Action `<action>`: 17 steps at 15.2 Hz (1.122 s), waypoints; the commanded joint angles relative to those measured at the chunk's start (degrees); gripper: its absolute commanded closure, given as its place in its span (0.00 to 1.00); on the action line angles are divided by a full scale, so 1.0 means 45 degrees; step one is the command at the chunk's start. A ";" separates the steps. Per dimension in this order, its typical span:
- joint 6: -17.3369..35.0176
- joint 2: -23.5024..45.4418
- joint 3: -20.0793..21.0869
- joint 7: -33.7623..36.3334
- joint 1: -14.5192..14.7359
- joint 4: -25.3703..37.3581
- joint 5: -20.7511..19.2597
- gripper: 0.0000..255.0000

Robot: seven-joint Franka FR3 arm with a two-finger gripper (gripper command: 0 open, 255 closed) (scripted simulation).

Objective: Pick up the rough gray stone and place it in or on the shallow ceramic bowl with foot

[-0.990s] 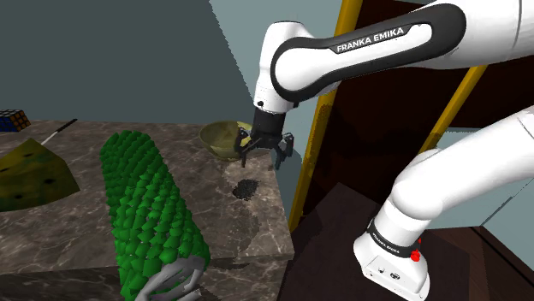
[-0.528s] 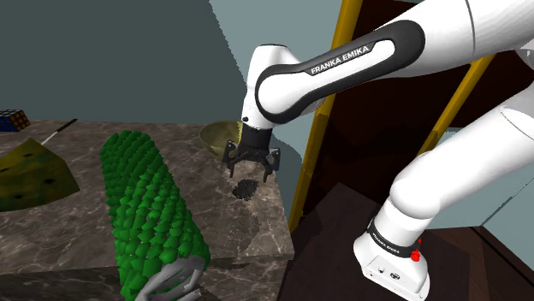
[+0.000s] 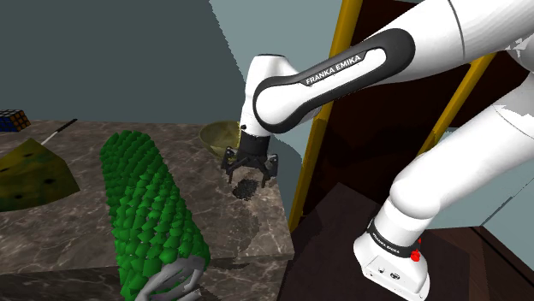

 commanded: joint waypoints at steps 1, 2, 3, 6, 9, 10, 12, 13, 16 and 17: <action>0.0007 0.0008 0.0004 0.0003 -0.0002 0.0003 -0.0003 0.00; 0.0007 0.0008 0.0004 0.0003 -0.0002 0.0003 -0.0003 0.00; 0.0006 0.0008 0.0004 0.0003 -0.0002 0.0004 -0.0003 1.00; 0.0006 0.0009 0.0004 0.0004 -0.0002 0.0004 -0.0003 1.00; 0.0006 0.0009 0.0004 0.0004 -0.0002 0.0004 -0.0003 1.00; 0.0006 0.0009 0.0004 0.0004 -0.0002 0.0004 -0.0003 1.00; 0.0006 0.0009 0.0004 0.0004 -0.0002 0.0004 -0.0003 1.00; 0.0006 0.0009 0.0004 0.0004 -0.0002 0.0004 -0.0003 0.00; -0.1649 0.0051 0.1540 0.0247 0.0070 0.1419 -0.3247 0.00; -0.1457 0.0144 0.1617 0.0274 0.0030 0.1313 -0.3268 0.00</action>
